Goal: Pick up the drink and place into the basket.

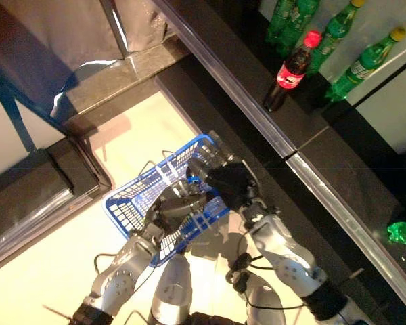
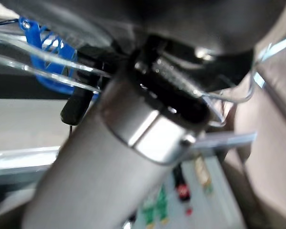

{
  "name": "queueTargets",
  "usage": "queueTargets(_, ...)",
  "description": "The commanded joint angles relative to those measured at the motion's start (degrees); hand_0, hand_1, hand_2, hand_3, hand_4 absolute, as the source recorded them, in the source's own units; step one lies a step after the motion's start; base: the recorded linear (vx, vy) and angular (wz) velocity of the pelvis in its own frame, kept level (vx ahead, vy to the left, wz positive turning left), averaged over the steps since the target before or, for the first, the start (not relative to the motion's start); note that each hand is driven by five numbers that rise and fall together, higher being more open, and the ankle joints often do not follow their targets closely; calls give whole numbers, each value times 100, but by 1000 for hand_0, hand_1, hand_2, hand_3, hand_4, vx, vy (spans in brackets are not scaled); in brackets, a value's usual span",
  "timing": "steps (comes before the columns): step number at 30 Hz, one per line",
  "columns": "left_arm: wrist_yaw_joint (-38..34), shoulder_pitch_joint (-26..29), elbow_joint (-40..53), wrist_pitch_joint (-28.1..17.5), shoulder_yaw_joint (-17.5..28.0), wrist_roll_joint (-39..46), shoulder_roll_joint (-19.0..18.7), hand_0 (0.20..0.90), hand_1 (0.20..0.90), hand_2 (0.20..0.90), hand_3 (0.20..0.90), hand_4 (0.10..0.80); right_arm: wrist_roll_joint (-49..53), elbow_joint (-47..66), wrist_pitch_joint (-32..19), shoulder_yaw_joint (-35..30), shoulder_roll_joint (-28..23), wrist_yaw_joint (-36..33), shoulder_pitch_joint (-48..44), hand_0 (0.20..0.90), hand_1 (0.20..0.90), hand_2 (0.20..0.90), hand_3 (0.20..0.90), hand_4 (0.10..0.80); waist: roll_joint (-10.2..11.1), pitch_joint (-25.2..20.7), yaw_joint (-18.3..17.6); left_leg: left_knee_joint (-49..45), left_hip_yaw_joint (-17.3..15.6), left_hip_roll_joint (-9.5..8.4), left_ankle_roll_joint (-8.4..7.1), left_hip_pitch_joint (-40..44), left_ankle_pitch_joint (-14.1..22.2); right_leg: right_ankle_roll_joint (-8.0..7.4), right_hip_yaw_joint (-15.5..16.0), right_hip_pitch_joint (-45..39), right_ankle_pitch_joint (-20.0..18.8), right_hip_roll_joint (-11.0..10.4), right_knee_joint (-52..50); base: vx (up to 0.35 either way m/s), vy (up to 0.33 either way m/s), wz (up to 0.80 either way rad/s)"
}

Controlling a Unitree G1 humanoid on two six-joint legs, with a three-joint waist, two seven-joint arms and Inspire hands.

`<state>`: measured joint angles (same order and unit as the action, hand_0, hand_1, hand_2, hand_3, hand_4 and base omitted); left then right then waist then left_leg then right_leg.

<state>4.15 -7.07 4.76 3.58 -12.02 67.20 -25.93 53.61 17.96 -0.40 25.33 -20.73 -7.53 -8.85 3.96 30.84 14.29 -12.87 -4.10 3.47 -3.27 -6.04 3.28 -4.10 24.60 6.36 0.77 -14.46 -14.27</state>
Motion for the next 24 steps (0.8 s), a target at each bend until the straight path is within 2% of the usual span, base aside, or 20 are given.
queueTargets(1, 1754, 500, 1866, -1114, 538, 340, 355, 300, 300, 300, 200, 100, -351, 850, -299, -257, -111, 946, -201, 900, 900, 900, 900, 800, -117, -703, -77, -444, -209, -293, 231, -291, -72, -227, -141, -625, -9, 232, 289, 0, 0, 0)
queueTargets(4, 1659, 369, 1760, -1127, 584, 192, 371, 300, 300, 300, 200, 100, -491, 951, -320, -374, -168, 982, -71, 900, 900, 900, 900, 800, -88, -777, -120, -419, -242, -274, 235, -226, -66, -234, -206, -659, -13, 256, 323, 9, -4, -2)
queueTargets(7, 1466, 93, 1580, -1380, 690, -500, 314, 300, 300, 300, 200, 100, -740, 1060, -435, -636, -427, 1200, 386, 900, 900, 900, 900, 800, -45, -944, -236, -322, -341, -205, 222, -60, -84, -261, -347, -746, -45, 296, 434, 24, -5, -14)
queueTargets(13, 884, -231, 1086, -1494, 817, -596, 336, 300, 300, 300, 200, 100, -607, 897, -464, -870, -535, 1347, 976, 900, 900, 900, 900, 800, -33, -1224, -487, -56, -568, -93, 186, 204, -163, -326, -556, -844, -90, 307, 594, 3, 21, -19)
queueTargets(18, 626, -728, 344, -1744, 946, -728, 507, 300, 300, 300, 200, 100, -653, 244, -183, -1232, -560, 1674, 1906, 900, 900, 900, 900, 800, -10, -1603, -837, 391, -912, 79, 105, 576, -264, -406, -781, -942, -148, 306, 838, 1, 34, -26)
queueTargets(24, 486, -924, -513, -1850, 1040, -633, 622, 300, 300, 300, 200, 100, -1177, -793, -120, -1332, -452, 1767, 2552, 900, 900, 900, 900, 800, -12, -1818, -1116, 740, -1131, 136, 35, 902, -298, -436, -906, -1079, -176, 322, 1041, -14, -1, -20)
